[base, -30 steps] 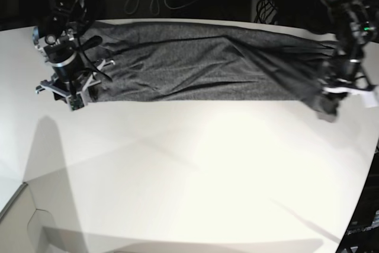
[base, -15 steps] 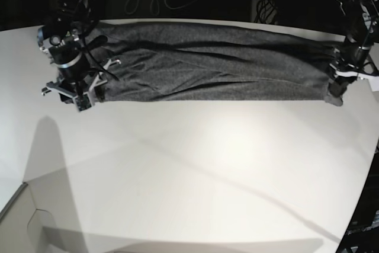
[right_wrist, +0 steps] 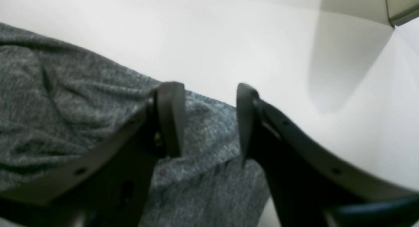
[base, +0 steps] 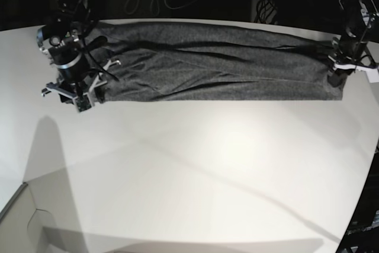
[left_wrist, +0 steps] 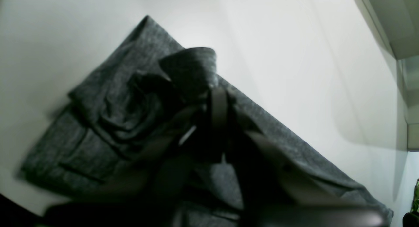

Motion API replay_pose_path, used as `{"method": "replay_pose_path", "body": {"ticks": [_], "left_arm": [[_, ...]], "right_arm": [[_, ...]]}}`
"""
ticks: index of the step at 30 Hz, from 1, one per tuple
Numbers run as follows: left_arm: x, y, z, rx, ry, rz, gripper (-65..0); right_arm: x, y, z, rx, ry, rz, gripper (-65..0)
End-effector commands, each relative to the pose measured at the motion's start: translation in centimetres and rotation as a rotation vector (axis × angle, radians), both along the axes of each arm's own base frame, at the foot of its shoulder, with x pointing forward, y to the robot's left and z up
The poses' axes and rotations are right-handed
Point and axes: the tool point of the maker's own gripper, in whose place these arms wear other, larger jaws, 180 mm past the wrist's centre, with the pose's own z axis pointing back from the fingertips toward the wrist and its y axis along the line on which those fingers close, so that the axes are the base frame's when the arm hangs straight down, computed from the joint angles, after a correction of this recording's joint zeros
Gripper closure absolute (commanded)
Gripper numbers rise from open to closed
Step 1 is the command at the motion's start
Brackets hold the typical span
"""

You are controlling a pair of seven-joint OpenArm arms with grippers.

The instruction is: Layout the t-shirt on the table in an organized manner, then fold the t-shirt properly

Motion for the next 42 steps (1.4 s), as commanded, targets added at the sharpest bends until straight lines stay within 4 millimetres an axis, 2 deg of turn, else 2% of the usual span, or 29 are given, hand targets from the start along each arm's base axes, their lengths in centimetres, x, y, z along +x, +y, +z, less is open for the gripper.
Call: {"method": "replay_pose_path", "body": {"ticks": [1,4,7,15,18,20,25,28,30,34,38,42], "left_arm": [[0.1,1.2,1.4,0.025,-0.041,0.022,-4.4],[-1.0,3.2,1.8,0.023,-0.057,0.113,-16.7],[-2.0,4.9,2.2,0.033,-0.069,0.175,-24.1],[-2.1,5.4,3.1,0.05,-0.087,0.176,-24.7],[-2.9,6.6,3.5,0.06,-0.094,0.218,-25.6],[-3.4,7.4,3.7,0.069,-0.098,0.242,-30.7],[-3.2,8.3,4.1,0.1,-0.087,0.227,-50.3],[-1.9,7.4,4.2,0.127,-0.069,0.151,-56.2],[-1.4,7.1,3.3,0.168,-0.016,0.099,-57.8],[-1.4,6.7,0.8,0.212,0.08,0.053,-58.1],[-0.8,4.9,-0.4,0.274,0.106,-0.077,-57.8],[-0.5,4.1,-2.0,0.332,0.147,-0.157,-57.9]], "right_arm": [[0.8,0.1,1.4,0.008,-0.055,0.006,-26.2],[0.8,0.1,1.4,0.008,-0.055,0.006,-26.2],[0.7,0.1,1.3,0.007,-0.052,0.005,-26.2],[0.3,0.4,0.9,0.028,-0.039,-0.009,-29.3],[0.1,0.5,0.7,0.03,-0.035,-0.01,-32.2],[-0.2,0.5,0.4,0.03,-0.024,-0.01,-32.5],[-0.3,0.5,0.4,0.031,-0.023,-0.01,-32.5],[-0.3,0.5,0.3,0.031,-0.021,-0.01,-32.5],[-0.3,0.6,0.3,0.033,-0.021,-0.011,-32.5],[-0.3,0.6,0.3,0.033,-0.021,-0.011,-32.5],[-0.4,0.6,0.3,0.031,-0.02,-0.011,-32.3],[-0.4,0.6,0.3,0.031,-0.019,-0.011,-32.3]]}}
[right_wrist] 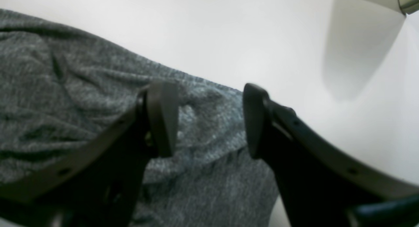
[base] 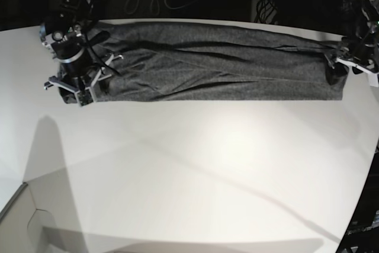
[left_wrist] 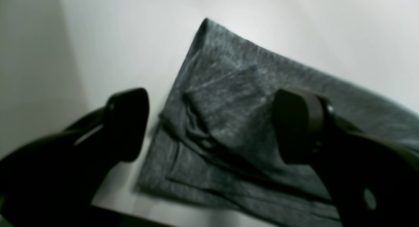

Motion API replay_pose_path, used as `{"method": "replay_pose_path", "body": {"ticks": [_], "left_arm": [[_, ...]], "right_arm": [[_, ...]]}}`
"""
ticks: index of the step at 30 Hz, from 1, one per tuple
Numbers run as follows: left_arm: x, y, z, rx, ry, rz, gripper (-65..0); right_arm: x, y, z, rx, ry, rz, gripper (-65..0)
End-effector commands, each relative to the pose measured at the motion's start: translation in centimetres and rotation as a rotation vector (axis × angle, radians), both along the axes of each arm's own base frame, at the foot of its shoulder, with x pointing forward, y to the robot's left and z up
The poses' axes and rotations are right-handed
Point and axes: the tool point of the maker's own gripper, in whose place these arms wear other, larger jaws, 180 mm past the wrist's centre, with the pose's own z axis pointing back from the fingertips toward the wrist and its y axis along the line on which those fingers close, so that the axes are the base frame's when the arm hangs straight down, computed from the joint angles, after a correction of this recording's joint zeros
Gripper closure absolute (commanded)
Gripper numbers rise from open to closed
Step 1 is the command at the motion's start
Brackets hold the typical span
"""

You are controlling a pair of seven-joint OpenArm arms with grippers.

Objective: Layout the t-shirt on the table in an organized manner, then fold the t-shirt properly
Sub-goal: 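Grasp the shirt end with the left gripper and lift it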

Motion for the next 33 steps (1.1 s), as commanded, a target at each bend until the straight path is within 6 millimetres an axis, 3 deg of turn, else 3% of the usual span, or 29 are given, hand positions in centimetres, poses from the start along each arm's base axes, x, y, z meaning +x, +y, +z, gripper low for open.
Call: {"method": "replay_pose_path", "body": {"ticks": [1,12,16,24,27,33], "left_arm": [[0.4,0.3,0.7,0.023,-0.023,-0.011,-57.9],[-0.9,-0.2,-2.9,0.014,0.082,-0.043,-58.1],[-0.3,-0.3,-3.3,-0.002,0.057,-0.031,-58.1],[-1.0,-0.9,-5.0,-0.046,0.061,-0.037,-56.9],[-1.3,-2.3,-5.6,-0.076,0.059,-0.121,-47.3],[-1.1,-2.7,-6.6,-0.115,0.057,-0.114,-14.4]], "right_arm": [[0.7,0.1,1.2,0.01,-0.052,0.002,-32.3],[0.8,0.1,1.3,0.01,-0.053,0.002,-32.3],[0.8,0.2,1.3,0.01,-0.053,0.004,-32.2],[0.8,0.1,1.3,0.007,-0.055,0.004,-32.2],[0.8,0.1,1.3,0.007,-0.055,0.004,-32.2],[0.8,0.1,1.3,0.007,-0.055,0.004,-32.2]]}}
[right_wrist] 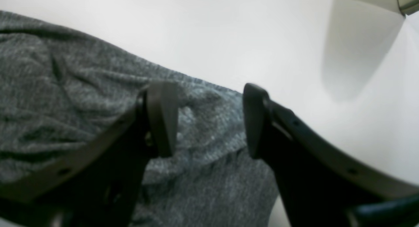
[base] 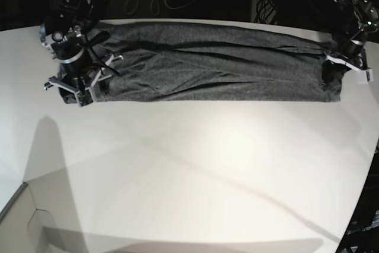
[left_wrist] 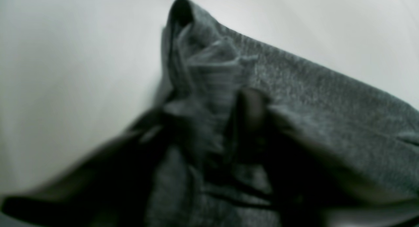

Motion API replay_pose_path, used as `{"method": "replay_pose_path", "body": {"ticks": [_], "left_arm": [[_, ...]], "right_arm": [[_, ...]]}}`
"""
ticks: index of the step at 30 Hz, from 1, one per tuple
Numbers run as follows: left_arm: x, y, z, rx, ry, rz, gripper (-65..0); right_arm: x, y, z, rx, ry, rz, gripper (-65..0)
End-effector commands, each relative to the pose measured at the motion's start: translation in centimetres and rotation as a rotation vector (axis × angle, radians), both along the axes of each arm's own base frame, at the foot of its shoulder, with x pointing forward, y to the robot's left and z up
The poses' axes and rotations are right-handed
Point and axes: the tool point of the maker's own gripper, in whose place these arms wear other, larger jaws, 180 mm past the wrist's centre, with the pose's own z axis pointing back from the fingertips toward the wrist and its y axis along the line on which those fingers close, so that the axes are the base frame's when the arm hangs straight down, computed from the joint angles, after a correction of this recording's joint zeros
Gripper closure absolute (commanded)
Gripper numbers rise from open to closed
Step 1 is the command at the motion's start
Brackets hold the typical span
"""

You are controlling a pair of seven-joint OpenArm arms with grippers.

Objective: Layout the t-shirt on the table in an organized manner, then fold the t-shirt properly
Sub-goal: 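Grasp the shirt end with the left gripper and lift it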

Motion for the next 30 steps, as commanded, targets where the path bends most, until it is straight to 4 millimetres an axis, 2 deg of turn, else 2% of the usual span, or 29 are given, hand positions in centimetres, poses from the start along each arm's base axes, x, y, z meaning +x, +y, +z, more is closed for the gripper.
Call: {"method": "replay_pose_path", "body": {"ticks": [1,2,5,10,14,20,22,26,30], "left_arm": [[-2.0,-0.7,-2.4,0.013,0.14,-0.046,-6.9],[-2.0,-0.8,-2.4,0.012,0.143,-0.047,0.0],[-1.8,-0.2,-2.0,0.027,0.14,-0.049,-2.0],[-0.4,0.5,-0.4,0.059,0.096,-0.049,-0.2],[1.2,1.8,2.8,0.137,0.032,-0.067,-0.1],[3.7,1.9,6.5,0.212,-0.048,-0.095,-0.1],[4.2,1.8,7.4,0.234,-0.043,-0.112,-0.1],[4.5,2.3,10.5,0.301,-0.072,-0.106,-0.1],[4.6,1.4,13.0,0.362,-0.102,-0.124,-0.1]], "right_arm": [[0.7,0.1,1.3,0.008,-0.052,0.004,-32.2],[0.7,0.1,1.3,0.008,-0.052,0.004,-32.2],[0.7,0.1,1.3,0.009,-0.052,0.004,-32.1],[0.6,0.1,1.1,0.009,-0.048,0.002,-32.1],[-0.3,0.1,0.5,0.01,-0.025,0.002,-32.0],[-1.9,1.4,-0.8,0.048,0.019,-0.003,-32.0],[-2.5,1.6,-1.2,0.051,0.035,0.0,-32.0],[-3.1,1.6,-1.7,0.052,0.053,0.001,-32.0],[-3.4,1.5,-1.8,0.051,0.059,-0.002,-32.0]]}}
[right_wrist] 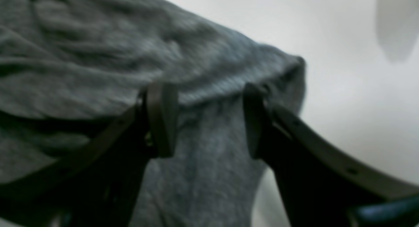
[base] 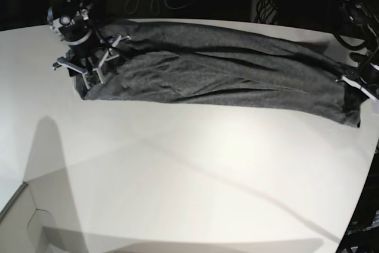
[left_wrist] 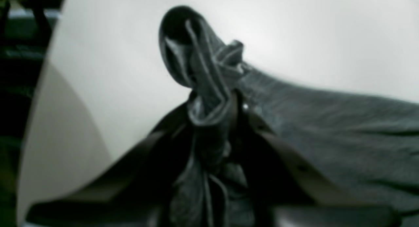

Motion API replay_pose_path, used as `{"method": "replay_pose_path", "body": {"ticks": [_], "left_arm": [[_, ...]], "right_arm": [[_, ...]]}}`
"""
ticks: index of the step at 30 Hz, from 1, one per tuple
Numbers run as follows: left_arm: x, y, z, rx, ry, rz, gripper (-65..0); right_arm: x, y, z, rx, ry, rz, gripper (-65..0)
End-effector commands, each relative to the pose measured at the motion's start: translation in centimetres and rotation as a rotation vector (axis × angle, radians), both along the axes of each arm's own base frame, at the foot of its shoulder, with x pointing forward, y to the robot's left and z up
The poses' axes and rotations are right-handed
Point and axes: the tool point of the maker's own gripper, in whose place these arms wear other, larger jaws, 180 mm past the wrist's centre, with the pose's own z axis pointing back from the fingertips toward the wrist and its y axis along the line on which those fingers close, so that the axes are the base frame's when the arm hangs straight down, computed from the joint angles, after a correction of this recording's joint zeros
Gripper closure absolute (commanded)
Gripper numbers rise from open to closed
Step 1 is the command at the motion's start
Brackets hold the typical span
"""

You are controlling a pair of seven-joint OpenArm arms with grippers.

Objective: Layout the t-shirt on the table in an organized manner, then fold the t-shirt properly
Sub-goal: 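Grasp the shirt end with the left gripper and lift it, then fold the held shirt end with the left gripper toward the right gripper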

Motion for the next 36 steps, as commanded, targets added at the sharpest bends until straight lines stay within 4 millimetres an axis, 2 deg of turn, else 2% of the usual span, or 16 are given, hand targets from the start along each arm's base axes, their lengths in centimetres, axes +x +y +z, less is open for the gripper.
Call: {"method": "replay_pose_path", "body": {"ticks": [1,6,10,12,19,23,25,30,36], "left_arm": [[0.7,0.1,2.0,0.029,-0.063,-0.009,-0.1],[0.8,0.1,2.8,0.045,-0.076,-0.014,-0.1],[0.9,-0.8,3.8,0.066,-0.098,-0.033,-0.1],[0.8,-2.7,3.1,0.048,-0.089,-0.066,-0.1],[1.0,-10.4,2.6,0.017,-0.089,-0.244,-0.1],[0.8,-12.9,1.7,-0.031,-0.077,-0.28,-0.1],[0.4,-13.7,0.8,-0.033,-0.051,-0.292,-0.1],[-0.2,-17.2,-1.3,-0.011,0.019,-0.348,-0.1],[-0.1,-20.6,-1.8,-0.045,0.026,-0.384,-0.1]], "right_arm": [[0.5,0.1,0.9,0.011,-0.042,0.0,-32.0],[-0.2,0.4,-0.8,0.033,0.006,-0.002,-32.0],[-0.4,-0.3,-1.0,0.029,0.008,-0.02,-32.0],[-0.4,-0.3,-1.0,0.029,0.008,-0.02,-32.0],[-0.2,-0.4,-0.6,0.025,-0.001,-0.02,-32.0],[-0.2,-0.3,-0.6,0.025,-0.003,-0.019,-32.0],[-0.2,-0.4,-0.6,0.024,-0.002,-0.019,-32.0],[0.1,-0.4,-0.4,0.023,-0.011,-0.019,-32.0],[0.4,-0.4,-0.2,0.023,-0.019,-0.019,-32.0]]}}
